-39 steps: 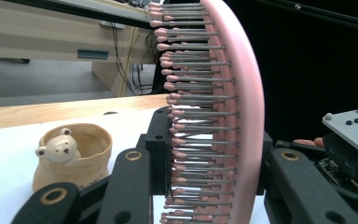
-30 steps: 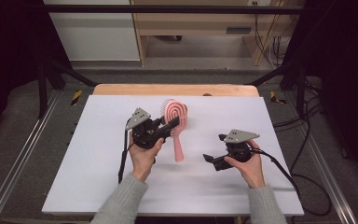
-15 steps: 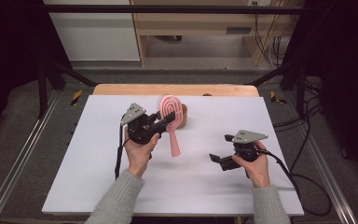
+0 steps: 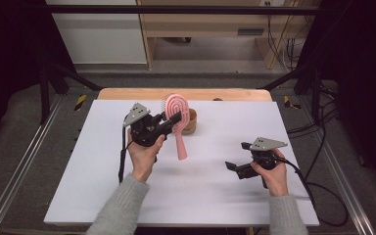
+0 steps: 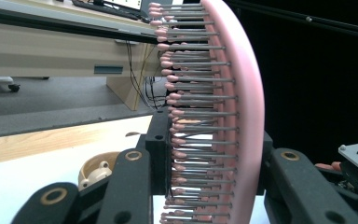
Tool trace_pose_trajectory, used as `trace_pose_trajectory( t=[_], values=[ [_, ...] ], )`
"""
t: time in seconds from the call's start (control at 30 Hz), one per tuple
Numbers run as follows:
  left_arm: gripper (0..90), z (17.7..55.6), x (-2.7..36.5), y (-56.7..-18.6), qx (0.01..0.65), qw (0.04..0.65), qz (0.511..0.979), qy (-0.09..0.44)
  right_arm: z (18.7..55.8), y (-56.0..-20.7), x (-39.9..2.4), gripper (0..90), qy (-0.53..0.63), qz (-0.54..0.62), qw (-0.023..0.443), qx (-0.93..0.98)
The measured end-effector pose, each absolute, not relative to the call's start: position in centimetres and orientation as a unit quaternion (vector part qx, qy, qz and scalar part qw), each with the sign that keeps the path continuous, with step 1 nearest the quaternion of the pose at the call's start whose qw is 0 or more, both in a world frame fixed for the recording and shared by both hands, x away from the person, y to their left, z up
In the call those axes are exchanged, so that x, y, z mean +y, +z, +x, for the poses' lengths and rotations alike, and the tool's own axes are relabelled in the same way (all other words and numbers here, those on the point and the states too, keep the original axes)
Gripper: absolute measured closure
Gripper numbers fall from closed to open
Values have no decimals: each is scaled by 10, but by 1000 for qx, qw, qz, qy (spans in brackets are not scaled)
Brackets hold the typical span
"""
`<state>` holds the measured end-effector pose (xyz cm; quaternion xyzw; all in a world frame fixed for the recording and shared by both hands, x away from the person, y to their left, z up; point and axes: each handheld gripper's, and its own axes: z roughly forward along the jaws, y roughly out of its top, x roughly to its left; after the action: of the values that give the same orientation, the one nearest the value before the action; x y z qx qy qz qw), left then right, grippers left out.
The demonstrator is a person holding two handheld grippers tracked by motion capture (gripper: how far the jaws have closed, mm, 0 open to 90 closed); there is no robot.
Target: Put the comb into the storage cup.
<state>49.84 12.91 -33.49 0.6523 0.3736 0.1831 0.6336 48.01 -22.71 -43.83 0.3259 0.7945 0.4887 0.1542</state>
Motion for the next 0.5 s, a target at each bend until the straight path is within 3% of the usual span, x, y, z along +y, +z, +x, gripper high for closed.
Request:
trace_pose_trajectory(
  t=[0.5],
  values=[
    [630,507,128,-323,371,636,649,191,480,-442,-240,9,490,347,159,784]
  ],
)
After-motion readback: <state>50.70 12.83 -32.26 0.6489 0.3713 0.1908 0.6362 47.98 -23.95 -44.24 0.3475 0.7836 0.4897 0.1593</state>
